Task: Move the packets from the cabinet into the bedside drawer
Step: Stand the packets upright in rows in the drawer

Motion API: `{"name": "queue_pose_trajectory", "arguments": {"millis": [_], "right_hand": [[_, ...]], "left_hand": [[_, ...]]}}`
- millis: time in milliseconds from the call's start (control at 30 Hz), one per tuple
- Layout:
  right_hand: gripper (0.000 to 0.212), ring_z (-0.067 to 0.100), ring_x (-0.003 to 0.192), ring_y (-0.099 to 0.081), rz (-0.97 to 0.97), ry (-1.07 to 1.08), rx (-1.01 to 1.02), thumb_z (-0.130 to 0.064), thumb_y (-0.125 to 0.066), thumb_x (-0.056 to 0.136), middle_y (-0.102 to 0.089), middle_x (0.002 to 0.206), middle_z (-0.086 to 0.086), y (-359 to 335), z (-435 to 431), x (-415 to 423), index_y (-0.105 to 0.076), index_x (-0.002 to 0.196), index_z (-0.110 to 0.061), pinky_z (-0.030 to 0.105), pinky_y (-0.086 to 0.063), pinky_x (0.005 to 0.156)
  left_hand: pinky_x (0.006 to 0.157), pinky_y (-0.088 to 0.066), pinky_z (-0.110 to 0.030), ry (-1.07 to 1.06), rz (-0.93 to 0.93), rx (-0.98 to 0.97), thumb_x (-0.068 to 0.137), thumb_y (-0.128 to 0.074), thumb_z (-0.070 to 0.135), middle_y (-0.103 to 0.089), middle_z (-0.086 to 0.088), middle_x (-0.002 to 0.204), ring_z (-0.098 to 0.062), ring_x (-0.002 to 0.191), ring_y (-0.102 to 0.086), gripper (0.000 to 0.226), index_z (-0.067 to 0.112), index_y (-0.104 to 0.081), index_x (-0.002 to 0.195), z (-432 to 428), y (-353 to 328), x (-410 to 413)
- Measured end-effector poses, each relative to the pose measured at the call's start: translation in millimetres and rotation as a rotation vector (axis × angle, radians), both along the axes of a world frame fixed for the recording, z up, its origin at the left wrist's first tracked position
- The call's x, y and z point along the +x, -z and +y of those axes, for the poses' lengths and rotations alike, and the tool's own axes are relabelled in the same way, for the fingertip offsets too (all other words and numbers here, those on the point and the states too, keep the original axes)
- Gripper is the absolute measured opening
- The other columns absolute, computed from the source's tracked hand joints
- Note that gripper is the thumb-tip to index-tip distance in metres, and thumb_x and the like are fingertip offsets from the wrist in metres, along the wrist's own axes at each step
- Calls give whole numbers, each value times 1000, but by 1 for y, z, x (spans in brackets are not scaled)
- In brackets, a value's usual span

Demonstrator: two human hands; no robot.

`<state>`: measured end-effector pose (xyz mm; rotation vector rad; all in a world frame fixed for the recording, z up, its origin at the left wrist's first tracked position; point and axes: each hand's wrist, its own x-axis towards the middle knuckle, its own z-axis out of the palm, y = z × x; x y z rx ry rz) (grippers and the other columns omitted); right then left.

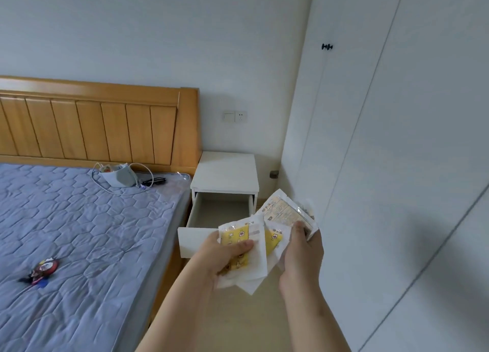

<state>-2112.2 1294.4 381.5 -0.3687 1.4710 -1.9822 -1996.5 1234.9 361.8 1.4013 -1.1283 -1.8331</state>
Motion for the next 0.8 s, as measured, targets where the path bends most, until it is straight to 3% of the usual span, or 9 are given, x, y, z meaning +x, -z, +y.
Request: {"name": "queue_pose_trajectory", "arguments": {"millis": [133,300,400,467,533,600,667,800], "right_hand": [[43,7,81,-66,4,-39,-81,-15,-42,97,-69,75,-17,-13,-74,-38,-65,73,-41,31,-52,72],[24,7,92,-64,68,-20,-148,-17,-49,95,-66,92,-13,-23,-172,-81,-60,87,-36,30,-51,78],[21,0,85,-64,109,-10,-192,-14,-54,93,-66,93,-15,-14,-217,-88,-59,91,-34,22,-50,73],[22,-9,78,-63,174,-44,-228,-12,-55,93,-65,90,-17,-11,-246,-86,-59,91,-34,12,-49,66],[24,-13,76,-61,285,-122,-275,-11,-55,93,-64,88,-16,-8,-275,-81,-58,90,-35,6,-47,63],[26,-11,81,-62,455,-265,-269,-13,-55,93,-67,86,-15,-2,-308,-74,-58,91,-39,7,-47,66],[29,-5,89,-63,610,-421,-211,-16,-56,92,-69,91,-21,6,-343,-64,-57,92,-45,11,-49,74],[46,-2,103,-59,742,-664,-160,-4,-62,87,-63,103,-29,10,-408,-49,-60,94,-49,11,-48,83]], "left_hand": [[81,-55,-52,-167,102,47,67,-82,18,-68,-15,103,-35,94,-66,46,13,-60,107,-70,0,-22],[56,-56,-41,-352,315,152,80,-69,4,-68,-18,101,-34,85,-66,31,7,-59,110,-157,-17,-52],[74,-54,-50,-461,352,184,77,-69,-1,-68,-19,105,-37,92,-65,40,6,-58,115,-194,-10,-57],[76,-54,-52,-522,376,203,74,-71,-3,-68,-19,107,-38,94,-65,46,6,-58,117,-217,-7,-57],[66,-56,-49,-561,410,210,76,-68,-4,-68,-19,104,-38,91,-65,41,7,-59,115,-244,-7,-58],[52,-57,-45,-548,478,226,84,-61,-4,-68,-19,96,-34,83,-65,23,6,-61,104,-275,-9,-60],[55,-56,-47,-528,531,229,89,-54,-3,-66,-18,90,-32,78,-63,12,4,-59,98,-308,-13,-60],[64,-50,-48,-486,627,215,94,-44,-2,-63,-22,94,-35,81,-61,19,1,-54,111,-376,-22,-54]]}}
